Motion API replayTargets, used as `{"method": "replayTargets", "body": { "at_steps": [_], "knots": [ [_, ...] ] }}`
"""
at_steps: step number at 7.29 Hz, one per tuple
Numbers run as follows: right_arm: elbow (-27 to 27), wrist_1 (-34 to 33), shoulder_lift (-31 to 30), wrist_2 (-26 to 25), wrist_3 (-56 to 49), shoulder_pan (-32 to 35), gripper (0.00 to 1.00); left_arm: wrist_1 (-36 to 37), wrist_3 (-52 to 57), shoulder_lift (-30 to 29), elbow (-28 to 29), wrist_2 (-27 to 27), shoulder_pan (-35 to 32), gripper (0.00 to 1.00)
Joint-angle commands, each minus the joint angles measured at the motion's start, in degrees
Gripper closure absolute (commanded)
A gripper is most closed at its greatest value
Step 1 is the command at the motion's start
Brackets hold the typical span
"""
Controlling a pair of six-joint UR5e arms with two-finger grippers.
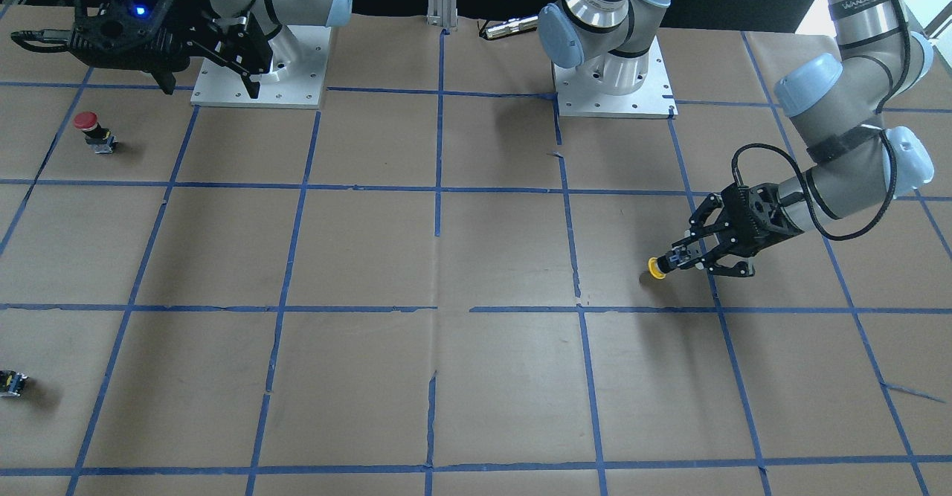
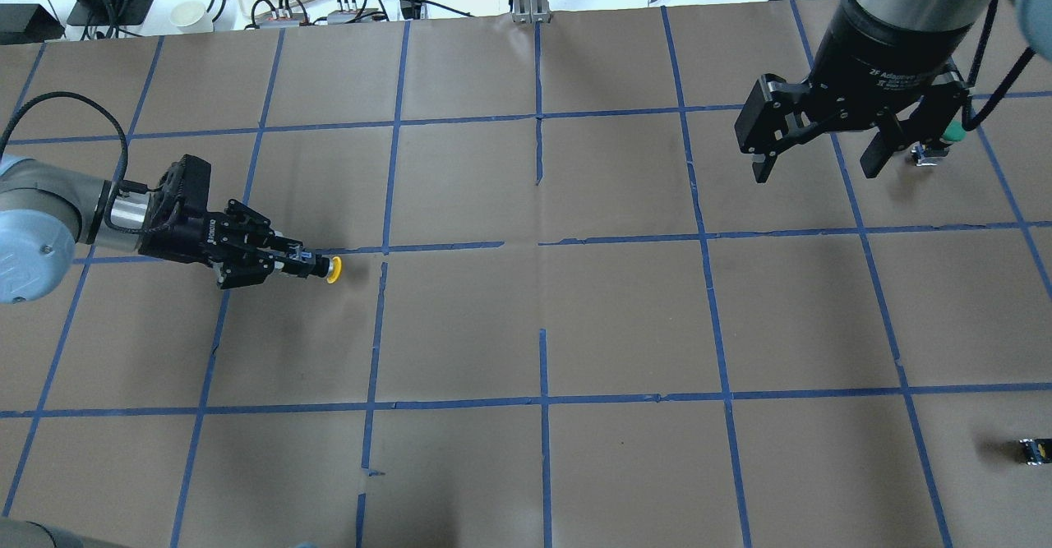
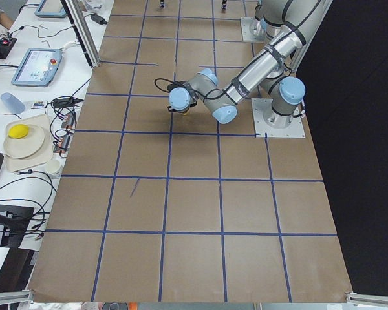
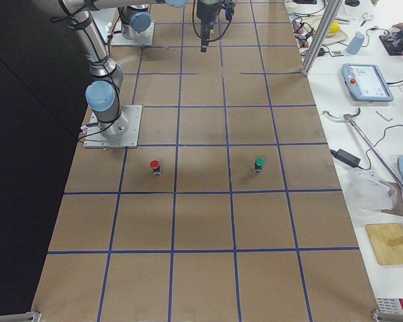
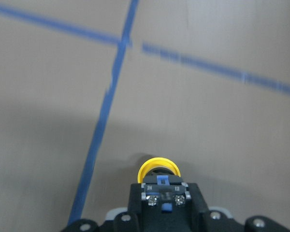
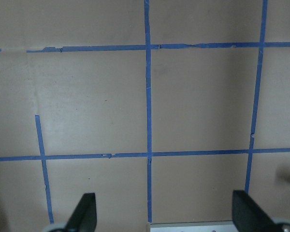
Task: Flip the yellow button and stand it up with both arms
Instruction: 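Lift the yellow button with the left gripper and extend it toward the right gripper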
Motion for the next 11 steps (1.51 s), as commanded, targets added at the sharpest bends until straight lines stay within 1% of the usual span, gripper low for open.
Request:
{"method": "replayTargets", "body": {
  "at_steps": [1, 2, 3, 4, 5, 6, 7, 8, 9, 10, 11],
  "knots": [
    [-0.2, 0.3, -0.1, 0.2, 0.0, -0.2, 0.00, -7.0, -0.4, -0.5, -7.4, -19.5, -1.8, 0.89],
    [-0.4, 0.4, -0.1, 0.4, 0.1, -0.2, 0.00, -8.3, -0.8, -0.3, -11.1, -26.7, -4.3, 0.89],
    [-0.4, 0.5, -0.1, 3.1, 0.2, -0.2, 0.00, -9.1, -2.8, -0.4, -13.9, -33.1, -6.8, 0.89],
    [-0.4, 0.5, -0.1, 7.4, 0.6, -0.7, 0.00, -9.4, -4.6, -0.4, -15.4, -41.6, -11.9, 0.89],
    [-0.4, 1.4, -0.1, 10.4, 0.6, -1.8, 0.00, -9.3, -6.0, -0.4, -15.4, -50.4, -18.5, 0.89],
    [-0.5, 3.0, -0.1, 14.7, 0.7, -2.8, 0.00, -8.9, -9.8, -0.3, -15.1, -60.4, -25.4, 0.89],
    [-0.4, 3.1, -0.2, 19.1, 0.7, -3.9, 0.00, -8.4, -12.6, 0.0, -15.0, -68.3, -30.6, 0.90],
    [-0.4, 3.1, -0.3, 25.3, 0.7, -5.1, 0.00, -8.3, -15.1, 0.7, -14.3, -73.3, -34.1, 0.90],
    [-0.4, 3.2, -0.3, 30.8, 0.7, -6.8, 0.00, -8.1, -15.5, 0.7, -13.1, -75.5, -37.2, 0.91],
    [-0.1, 3.8, -0.3, 34.1, 0.7, -9.3, 0.00, -7.5, -16.5, 0.6, -11.0, -78.8, -40.5, 0.91],
    [0.0, 5.7, -0.1, 37.8, 0.4, -11.4, 0.00, -7.1, -20.0, 0.5, -7.7, -79.0, -43.3, 0.91]
  ]
}}
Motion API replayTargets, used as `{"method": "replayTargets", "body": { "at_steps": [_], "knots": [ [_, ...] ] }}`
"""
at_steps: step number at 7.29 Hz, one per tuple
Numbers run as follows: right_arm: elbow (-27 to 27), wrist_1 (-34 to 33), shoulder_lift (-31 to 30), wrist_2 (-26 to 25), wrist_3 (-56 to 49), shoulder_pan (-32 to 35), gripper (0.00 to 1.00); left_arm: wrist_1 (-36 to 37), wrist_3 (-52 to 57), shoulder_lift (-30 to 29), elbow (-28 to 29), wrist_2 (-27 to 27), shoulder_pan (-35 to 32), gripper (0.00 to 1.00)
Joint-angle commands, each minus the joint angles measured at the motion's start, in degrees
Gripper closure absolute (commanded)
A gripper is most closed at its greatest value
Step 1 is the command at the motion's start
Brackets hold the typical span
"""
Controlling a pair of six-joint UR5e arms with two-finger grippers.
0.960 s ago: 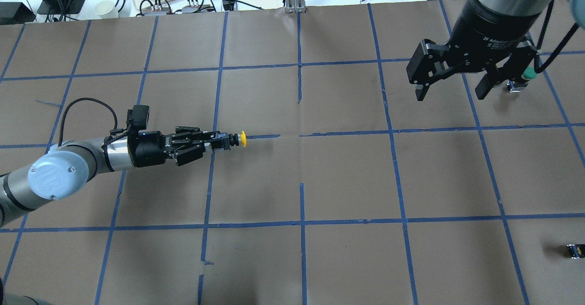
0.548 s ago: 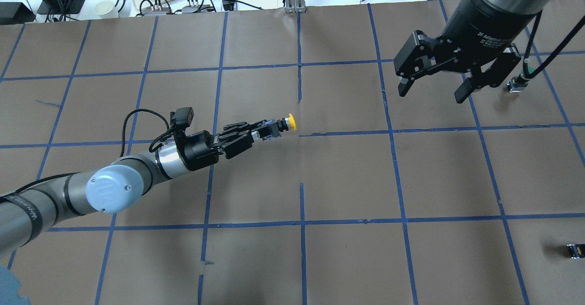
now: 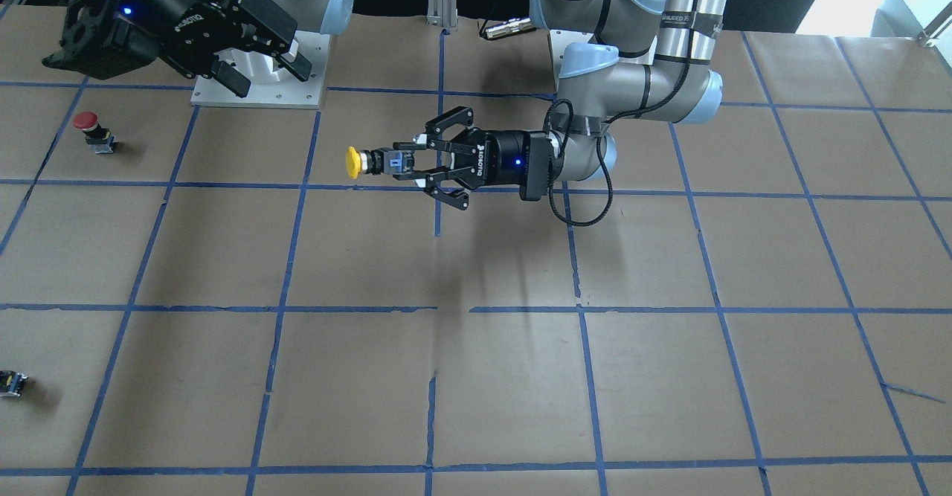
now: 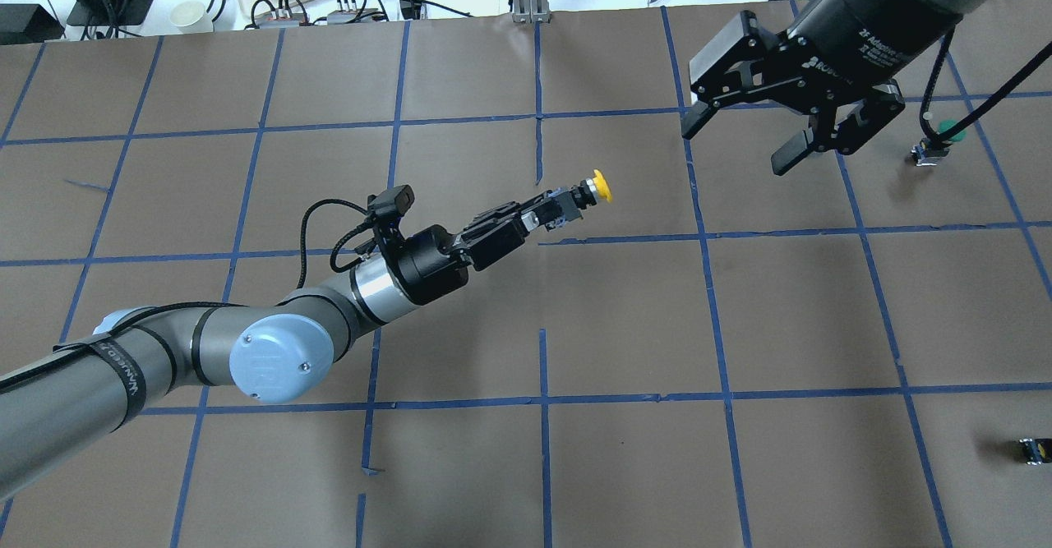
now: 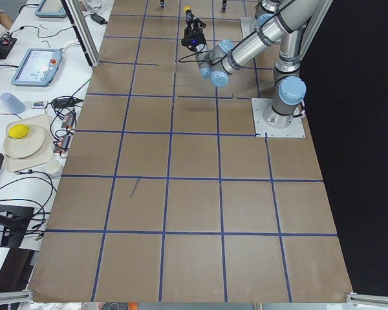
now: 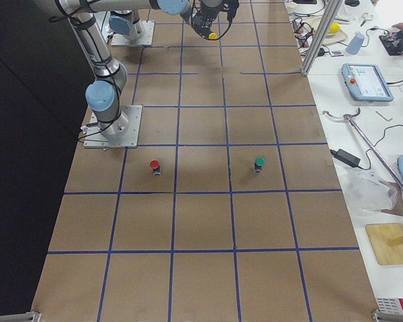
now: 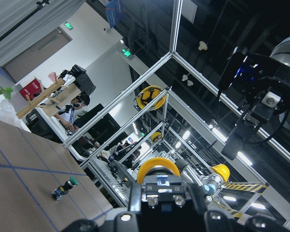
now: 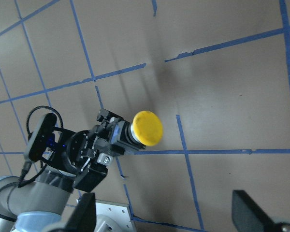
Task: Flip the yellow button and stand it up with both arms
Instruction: 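Lift the yellow button with the left gripper and extend it toward the right gripper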
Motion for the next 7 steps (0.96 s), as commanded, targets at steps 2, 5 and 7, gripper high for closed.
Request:
{"method": "replayTargets", "body": {
  "at_steps": [2, 5, 7],
  "knots": [
    [2.1, 2.3, 0.0, 5.7, -0.9, -3.7, 0.00, 0.9, -5.0, -0.2, 6.6, -3.9, -8.2, 0.92],
    [2.0, 3.6, -0.2, 5.0, -0.4, -5.3, 0.00, 2.0, -4.9, -0.5, 7.7, -8.2, -10.9, 0.93],
    [1.9, 6.8, -1.4, 5.7, 0.1, -6.5, 0.00, 2.7, -4.5, -0.9, 7.7, -11.4, -11.0, 0.93]
  ]
}}
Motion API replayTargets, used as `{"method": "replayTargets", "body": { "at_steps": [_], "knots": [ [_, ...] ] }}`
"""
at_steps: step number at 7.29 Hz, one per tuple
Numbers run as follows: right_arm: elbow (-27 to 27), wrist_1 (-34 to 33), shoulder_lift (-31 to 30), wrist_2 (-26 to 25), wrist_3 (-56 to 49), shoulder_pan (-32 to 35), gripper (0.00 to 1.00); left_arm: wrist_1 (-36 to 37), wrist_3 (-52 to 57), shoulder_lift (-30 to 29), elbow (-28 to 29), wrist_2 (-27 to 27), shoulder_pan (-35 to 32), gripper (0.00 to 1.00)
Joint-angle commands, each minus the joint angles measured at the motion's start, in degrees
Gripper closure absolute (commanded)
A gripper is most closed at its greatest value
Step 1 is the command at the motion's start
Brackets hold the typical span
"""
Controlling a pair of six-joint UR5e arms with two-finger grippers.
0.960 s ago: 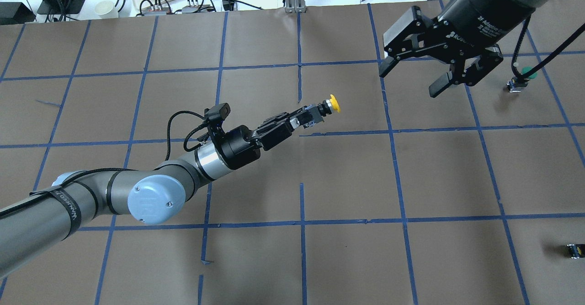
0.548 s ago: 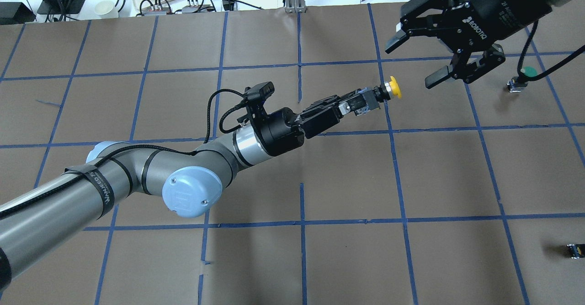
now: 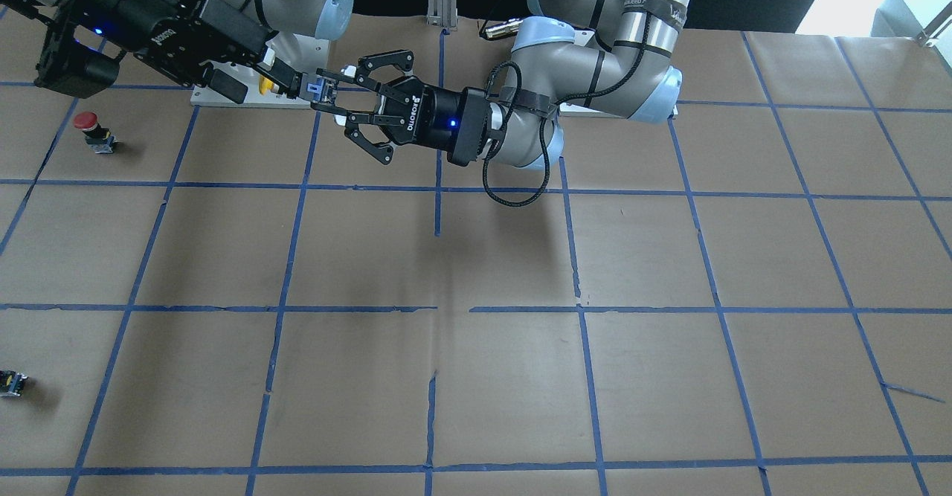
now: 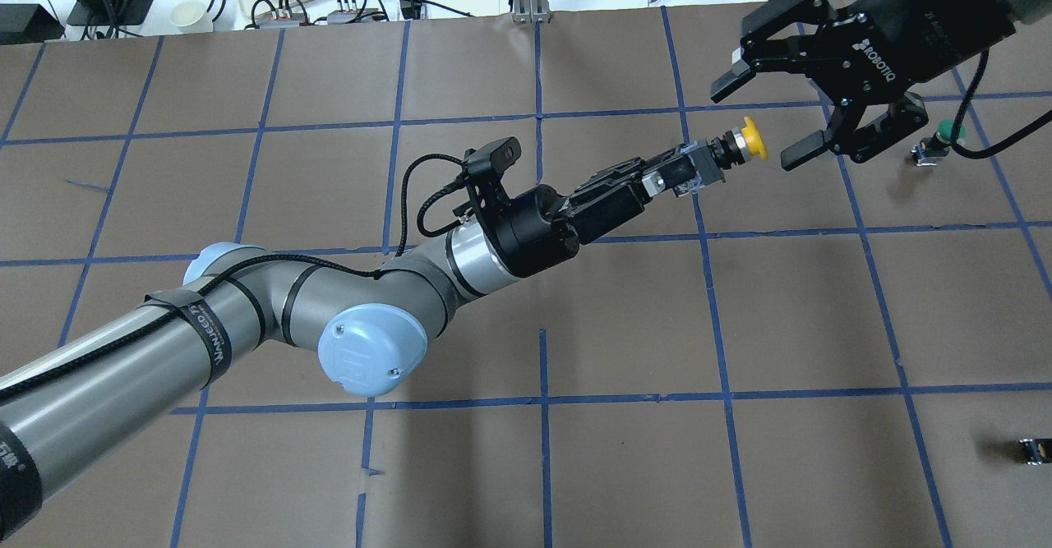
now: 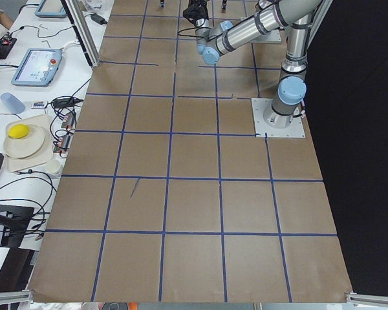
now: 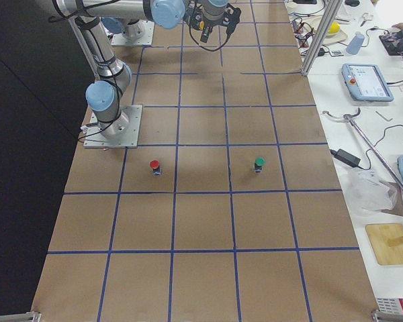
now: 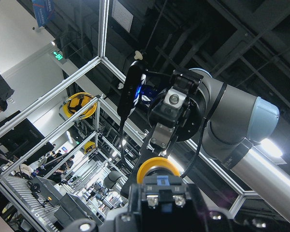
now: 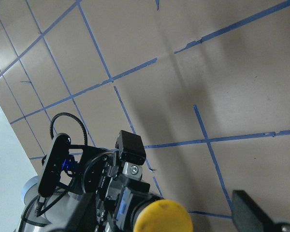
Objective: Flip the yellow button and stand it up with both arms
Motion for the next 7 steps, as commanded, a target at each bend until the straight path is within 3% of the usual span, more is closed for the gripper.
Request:
{"method": "replayTargets", "body": {
  "at_steps": [1, 5, 7],
  "knots": [
    [0.0, 4.1, -0.8, 0.5, 0.5, -0.6, 0.01, 0.5, 0.3, -0.4, 0.0, -1.8, -0.1, 0.93],
    [0.1, 4.2, -1.1, 2.7, 1.7, -0.6, 0.15, 0.4, 0.3, -0.4, 0.0, -1.9, -0.1, 0.97],
    [0.1, 3.9, -1.1, 2.7, 1.8, -0.6, 0.35, 0.5, 0.3, -0.3, 0.1, -1.7, -0.1, 0.97]
  ]
}}
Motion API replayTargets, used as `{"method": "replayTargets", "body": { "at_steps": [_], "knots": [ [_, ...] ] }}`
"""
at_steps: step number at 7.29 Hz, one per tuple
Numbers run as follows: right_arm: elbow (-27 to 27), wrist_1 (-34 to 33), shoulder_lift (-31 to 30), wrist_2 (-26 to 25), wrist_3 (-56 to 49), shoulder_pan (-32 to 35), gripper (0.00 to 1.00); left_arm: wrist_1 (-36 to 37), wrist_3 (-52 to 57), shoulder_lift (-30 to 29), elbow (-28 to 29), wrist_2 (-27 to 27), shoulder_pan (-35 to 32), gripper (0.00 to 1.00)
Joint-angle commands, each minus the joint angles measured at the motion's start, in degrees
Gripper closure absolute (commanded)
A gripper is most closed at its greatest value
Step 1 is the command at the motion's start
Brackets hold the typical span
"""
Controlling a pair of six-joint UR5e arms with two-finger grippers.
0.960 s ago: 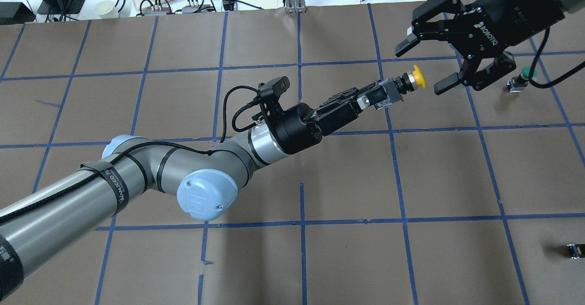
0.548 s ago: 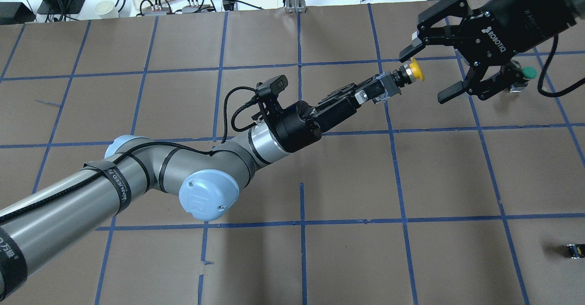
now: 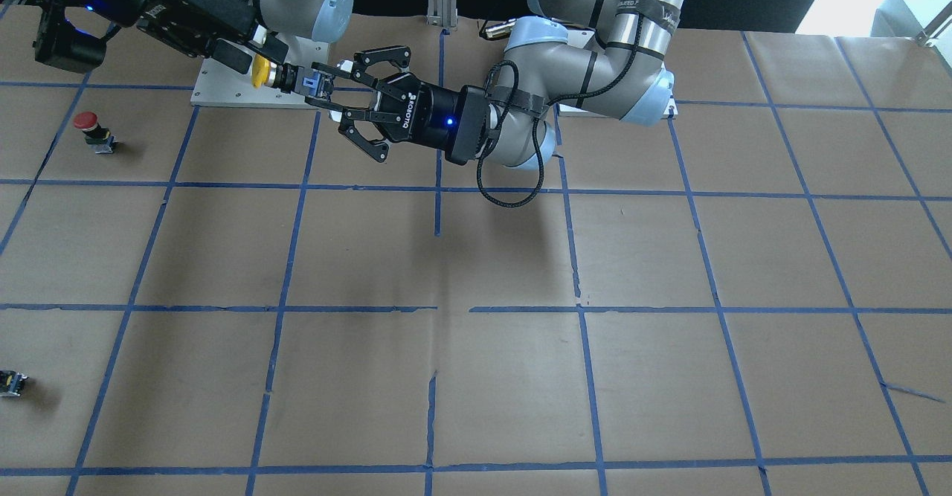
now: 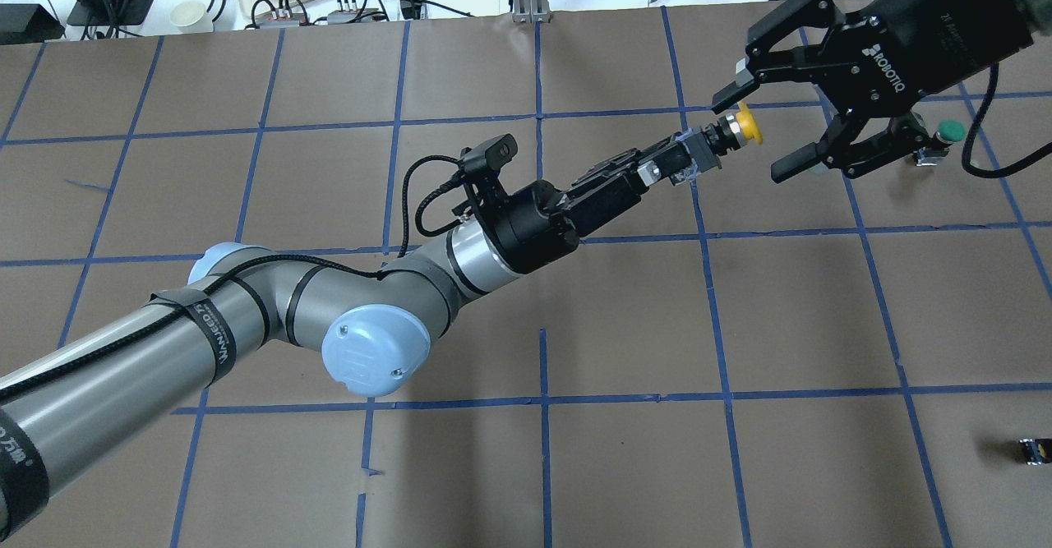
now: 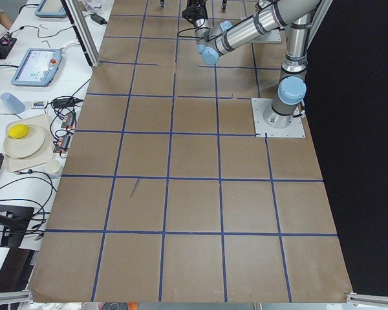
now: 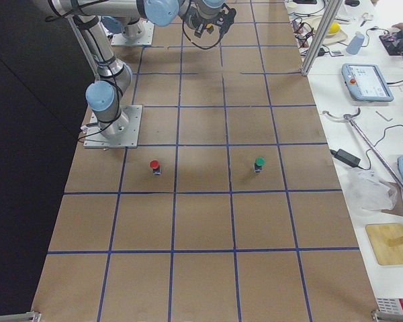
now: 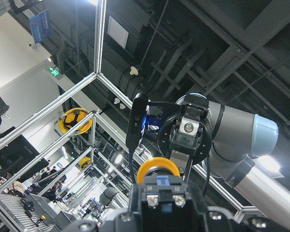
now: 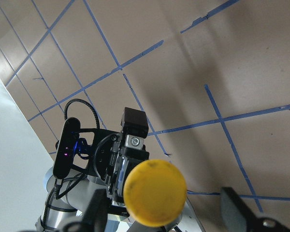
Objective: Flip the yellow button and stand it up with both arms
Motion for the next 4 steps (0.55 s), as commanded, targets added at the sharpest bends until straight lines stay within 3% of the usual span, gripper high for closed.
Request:
{"method": "replayTargets", "body": {
  "at_steps": [1, 3, 4],
  "knots": [
    [-0.1, -0.2, 0.0, 0.1, 0.1, 0.0, 0.46, -0.1, 0.0, 0.0, 0.0, 0.1, 0.0, 0.97],
    [-0.2, -0.1, 0.0, 0.1, 0.4, 0.0, 0.73, 0.0, -0.2, 0.0, 0.0, 0.0, 0.0, 0.94],
    [-0.3, -0.1, -0.1, 0.1, 0.4, 0.0, 0.75, -0.1, -0.4, 0.0, 0.0, 0.0, 0.0, 0.83]
  ]
}}
